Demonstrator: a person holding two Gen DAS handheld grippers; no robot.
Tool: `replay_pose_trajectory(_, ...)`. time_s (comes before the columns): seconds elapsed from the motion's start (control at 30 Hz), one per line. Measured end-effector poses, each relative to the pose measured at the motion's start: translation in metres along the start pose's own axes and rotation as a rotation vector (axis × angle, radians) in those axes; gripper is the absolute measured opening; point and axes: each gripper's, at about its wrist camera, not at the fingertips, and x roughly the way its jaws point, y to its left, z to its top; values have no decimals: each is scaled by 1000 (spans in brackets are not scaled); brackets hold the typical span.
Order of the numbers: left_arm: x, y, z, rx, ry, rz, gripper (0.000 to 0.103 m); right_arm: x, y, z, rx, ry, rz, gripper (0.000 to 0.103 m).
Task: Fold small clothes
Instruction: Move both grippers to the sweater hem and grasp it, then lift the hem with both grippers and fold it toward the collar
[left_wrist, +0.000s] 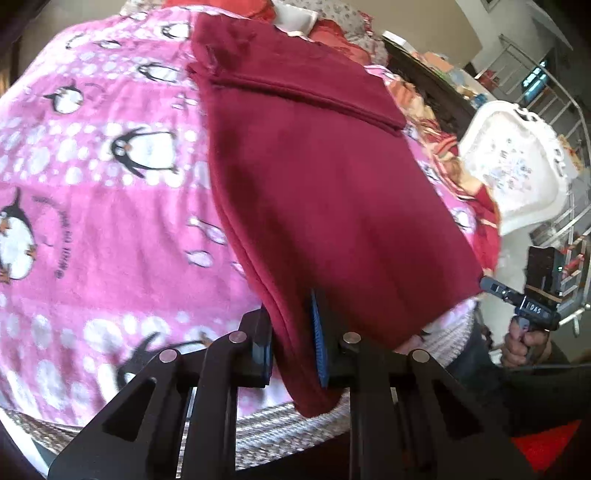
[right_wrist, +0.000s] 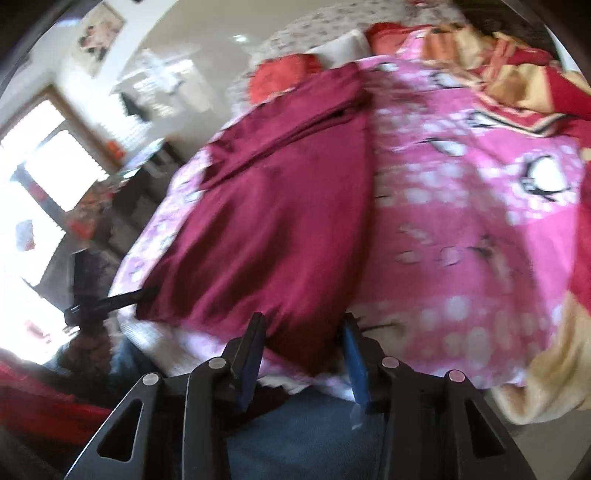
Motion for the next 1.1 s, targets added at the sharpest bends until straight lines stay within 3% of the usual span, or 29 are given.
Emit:
replay_pose_trajectory(0.1, -2, 1, -3, 6, 4, -16, 16, -1, 6, -4, -46, 11, -4, 38)
replay_pose_trajectory(0.23, -3, 0, -4, 4, 4, -14, 16, -1, -7, -5, 47, -4, 21, 34)
replay_pose_trajectory(0.6, -2, -6, -8, 32, 0, 39, 19, -3, 12, 4, -58, -2, -71, 13)
replay_pose_trajectory(0.83, -9, -7, -13, 26, -4, 56, 14, -7, 18, 11, -101, -3, -84, 11)
replay_pose_trajectory(1.1, -20, 3, -23, -37, 17, -1, 14, -7, 17, 14, -99, -2, -82, 10)
